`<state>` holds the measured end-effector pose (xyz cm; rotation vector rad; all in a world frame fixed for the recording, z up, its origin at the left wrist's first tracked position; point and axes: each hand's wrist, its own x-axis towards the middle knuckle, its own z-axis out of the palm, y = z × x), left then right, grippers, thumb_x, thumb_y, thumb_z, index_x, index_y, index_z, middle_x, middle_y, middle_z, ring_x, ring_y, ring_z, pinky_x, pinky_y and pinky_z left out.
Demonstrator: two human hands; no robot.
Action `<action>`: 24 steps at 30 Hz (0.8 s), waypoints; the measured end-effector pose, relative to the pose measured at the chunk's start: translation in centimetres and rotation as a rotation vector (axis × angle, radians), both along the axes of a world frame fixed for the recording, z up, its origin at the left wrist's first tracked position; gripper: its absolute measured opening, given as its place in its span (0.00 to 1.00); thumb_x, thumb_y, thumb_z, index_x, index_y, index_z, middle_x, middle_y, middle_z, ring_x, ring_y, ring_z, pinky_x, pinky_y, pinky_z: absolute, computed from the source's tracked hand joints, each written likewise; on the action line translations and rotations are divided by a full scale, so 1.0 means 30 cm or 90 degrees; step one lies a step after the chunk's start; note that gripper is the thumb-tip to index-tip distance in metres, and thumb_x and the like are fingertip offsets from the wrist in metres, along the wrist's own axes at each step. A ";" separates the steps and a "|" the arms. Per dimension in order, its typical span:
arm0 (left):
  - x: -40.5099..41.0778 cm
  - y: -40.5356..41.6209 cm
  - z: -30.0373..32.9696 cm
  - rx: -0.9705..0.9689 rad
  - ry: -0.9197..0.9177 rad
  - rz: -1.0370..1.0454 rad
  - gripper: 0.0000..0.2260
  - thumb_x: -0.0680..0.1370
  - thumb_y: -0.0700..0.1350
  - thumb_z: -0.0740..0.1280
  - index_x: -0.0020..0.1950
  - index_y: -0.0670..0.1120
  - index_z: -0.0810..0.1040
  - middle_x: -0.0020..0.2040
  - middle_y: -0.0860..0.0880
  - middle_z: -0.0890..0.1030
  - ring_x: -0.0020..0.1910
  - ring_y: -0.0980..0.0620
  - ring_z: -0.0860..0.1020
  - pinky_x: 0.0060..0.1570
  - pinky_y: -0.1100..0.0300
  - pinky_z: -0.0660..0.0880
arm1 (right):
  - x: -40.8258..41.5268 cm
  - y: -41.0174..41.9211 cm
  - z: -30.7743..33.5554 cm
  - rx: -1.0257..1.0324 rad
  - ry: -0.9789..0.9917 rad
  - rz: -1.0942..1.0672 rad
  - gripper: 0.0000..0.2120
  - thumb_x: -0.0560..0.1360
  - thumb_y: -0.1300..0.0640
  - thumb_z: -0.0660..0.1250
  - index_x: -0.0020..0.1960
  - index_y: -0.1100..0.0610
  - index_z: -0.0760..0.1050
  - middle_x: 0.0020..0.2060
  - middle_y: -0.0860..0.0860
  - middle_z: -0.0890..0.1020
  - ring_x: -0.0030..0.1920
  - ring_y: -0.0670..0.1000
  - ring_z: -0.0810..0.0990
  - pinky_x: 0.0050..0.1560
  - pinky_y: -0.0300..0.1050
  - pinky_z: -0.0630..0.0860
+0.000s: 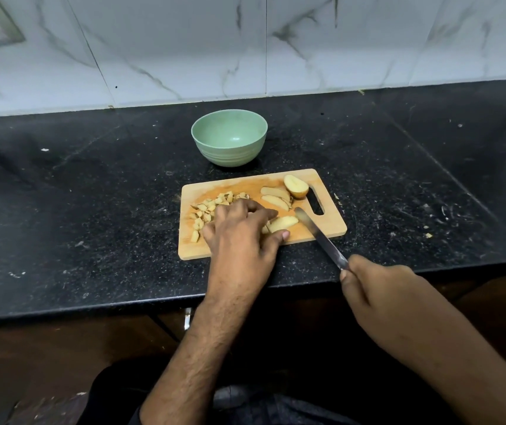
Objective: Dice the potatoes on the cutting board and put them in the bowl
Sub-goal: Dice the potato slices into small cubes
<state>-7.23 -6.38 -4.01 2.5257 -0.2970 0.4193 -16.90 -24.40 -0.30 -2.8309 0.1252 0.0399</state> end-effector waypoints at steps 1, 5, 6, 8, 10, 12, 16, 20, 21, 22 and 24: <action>0.011 -0.003 0.009 0.028 0.011 -0.006 0.16 0.76 0.60 0.69 0.62 0.59 0.80 0.59 0.58 0.71 0.57 0.57 0.61 0.52 0.55 0.55 | 0.008 -0.007 -0.004 0.005 0.002 -0.004 0.13 0.82 0.44 0.51 0.42 0.48 0.63 0.30 0.47 0.75 0.32 0.47 0.75 0.37 0.49 0.76; 0.045 -0.005 0.019 0.066 0.052 -0.013 0.15 0.77 0.61 0.68 0.61 0.58 0.81 0.56 0.60 0.70 0.55 0.57 0.59 0.53 0.54 0.56 | 0.025 -0.014 -0.018 0.018 0.005 -0.004 0.13 0.82 0.44 0.51 0.42 0.48 0.63 0.31 0.48 0.75 0.34 0.47 0.75 0.37 0.48 0.74; 0.047 -0.006 0.019 0.063 0.056 -0.016 0.14 0.77 0.60 0.68 0.61 0.58 0.81 0.55 0.60 0.69 0.55 0.57 0.58 0.52 0.53 0.56 | 0.028 -0.012 -0.019 0.020 0.002 -0.003 0.13 0.82 0.44 0.51 0.43 0.48 0.63 0.32 0.48 0.75 0.35 0.48 0.75 0.38 0.49 0.74; 0.046 -0.012 0.021 0.063 0.055 -0.023 0.13 0.78 0.59 0.67 0.60 0.57 0.81 0.53 0.60 0.70 0.54 0.57 0.60 0.51 0.53 0.55 | 0.034 -0.010 -0.021 0.027 -0.003 -0.004 0.12 0.83 0.44 0.51 0.44 0.48 0.64 0.32 0.48 0.75 0.35 0.48 0.75 0.38 0.48 0.74; 0.047 -0.010 0.027 0.063 0.039 -0.025 0.09 0.79 0.56 0.67 0.57 0.57 0.80 0.53 0.59 0.72 0.55 0.55 0.62 0.50 0.53 0.55 | 0.038 -0.009 -0.023 0.033 -0.007 -0.003 0.12 0.83 0.44 0.51 0.44 0.48 0.64 0.32 0.48 0.75 0.34 0.46 0.75 0.37 0.47 0.73; 0.056 0.005 0.031 0.069 0.018 -0.013 0.04 0.80 0.53 0.67 0.53 0.58 0.79 0.52 0.60 0.75 0.56 0.55 0.64 0.50 0.54 0.54 | 0.038 -0.005 -0.025 0.037 -0.007 0.001 0.13 0.83 0.44 0.51 0.43 0.48 0.64 0.32 0.48 0.76 0.33 0.45 0.75 0.35 0.45 0.71; 0.076 0.041 0.033 0.072 -0.014 -0.012 0.03 0.80 0.51 0.67 0.52 0.57 0.79 0.51 0.61 0.79 0.54 0.56 0.65 0.47 0.55 0.52 | 0.042 0.005 -0.035 0.041 -0.009 0.003 0.13 0.83 0.44 0.52 0.42 0.47 0.63 0.32 0.48 0.75 0.32 0.45 0.75 0.33 0.42 0.68; 0.081 0.040 0.034 0.026 -0.057 -0.010 0.11 0.79 0.41 0.66 0.57 0.56 0.80 0.49 0.62 0.80 0.52 0.56 0.67 0.47 0.55 0.53 | 0.047 0.009 -0.038 0.037 -0.014 -0.010 0.11 0.83 0.44 0.52 0.45 0.47 0.65 0.33 0.48 0.75 0.34 0.44 0.74 0.34 0.43 0.68; 0.086 0.039 0.031 0.006 -0.057 -0.005 0.14 0.79 0.38 0.66 0.57 0.56 0.81 0.48 0.63 0.79 0.52 0.57 0.67 0.47 0.56 0.53 | 0.047 0.010 -0.039 0.034 -0.018 -0.012 0.11 0.83 0.44 0.52 0.45 0.47 0.65 0.33 0.48 0.75 0.34 0.44 0.74 0.34 0.43 0.68; 0.089 0.039 0.027 -0.012 -0.052 -0.003 0.16 0.78 0.36 0.66 0.58 0.56 0.81 0.47 0.62 0.78 0.52 0.57 0.67 0.48 0.56 0.53 | 0.046 0.009 -0.040 0.031 -0.021 -0.013 0.11 0.83 0.43 0.52 0.45 0.47 0.65 0.32 0.48 0.75 0.34 0.45 0.74 0.34 0.43 0.69; 0.097 0.040 0.021 -0.040 -0.036 -0.004 0.20 0.77 0.34 0.64 0.60 0.57 0.80 0.47 0.61 0.76 0.52 0.58 0.67 0.49 0.57 0.53 | 0.045 0.004 -0.041 0.035 -0.021 -0.016 0.11 0.83 0.43 0.52 0.44 0.46 0.64 0.32 0.48 0.75 0.33 0.45 0.75 0.34 0.44 0.71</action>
